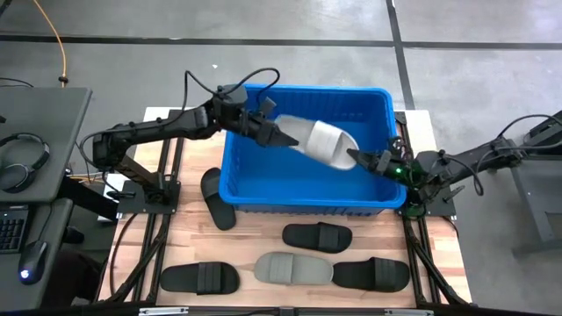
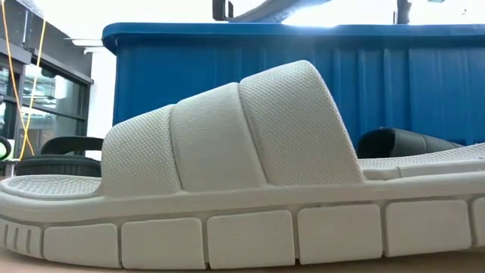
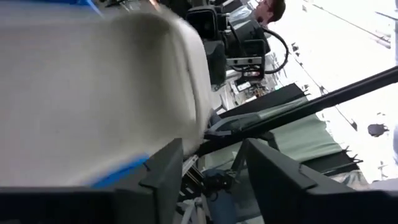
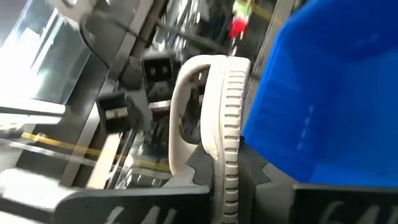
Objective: Pick and place slides into bin
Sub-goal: Put the gray slide into the blue bin
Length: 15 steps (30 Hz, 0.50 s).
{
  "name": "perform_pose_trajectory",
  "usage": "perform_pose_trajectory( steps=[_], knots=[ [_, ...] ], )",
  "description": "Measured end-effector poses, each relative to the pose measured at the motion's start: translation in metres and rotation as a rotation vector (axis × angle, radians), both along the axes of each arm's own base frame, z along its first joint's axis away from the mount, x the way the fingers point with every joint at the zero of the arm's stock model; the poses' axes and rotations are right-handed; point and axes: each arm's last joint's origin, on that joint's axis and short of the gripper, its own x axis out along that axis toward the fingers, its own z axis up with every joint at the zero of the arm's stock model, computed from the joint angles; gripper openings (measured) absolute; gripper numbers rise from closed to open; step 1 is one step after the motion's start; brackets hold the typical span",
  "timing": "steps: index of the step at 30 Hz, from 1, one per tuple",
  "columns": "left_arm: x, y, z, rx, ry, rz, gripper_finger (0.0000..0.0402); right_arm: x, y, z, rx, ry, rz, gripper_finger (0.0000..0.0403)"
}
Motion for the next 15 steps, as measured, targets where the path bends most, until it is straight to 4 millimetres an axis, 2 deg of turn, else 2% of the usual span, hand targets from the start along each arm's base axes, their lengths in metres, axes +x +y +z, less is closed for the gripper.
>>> perform_pose_trajectory(
  steps=[4,9,15],
  knots=[
    [-0.004,0.009,0.0,-0.038,0.003,-0.013,0.0195,-0.006,0.001,0.007,-0.073,-0.009,-0.093,0.0003],
    [-0.008,0.012,0.003,-0.03,-0.005,0.008,0.0206,-0.01,0.002,0.015,-0.155,-0.003,-0.208,0.0003],
    [-0.009,0.015,-0.003,-0.042,0.055,0.163,0.0207,-0.011,-0.001,0.019,-0.222,0.067,-0.377,0.0003]
  ],
)
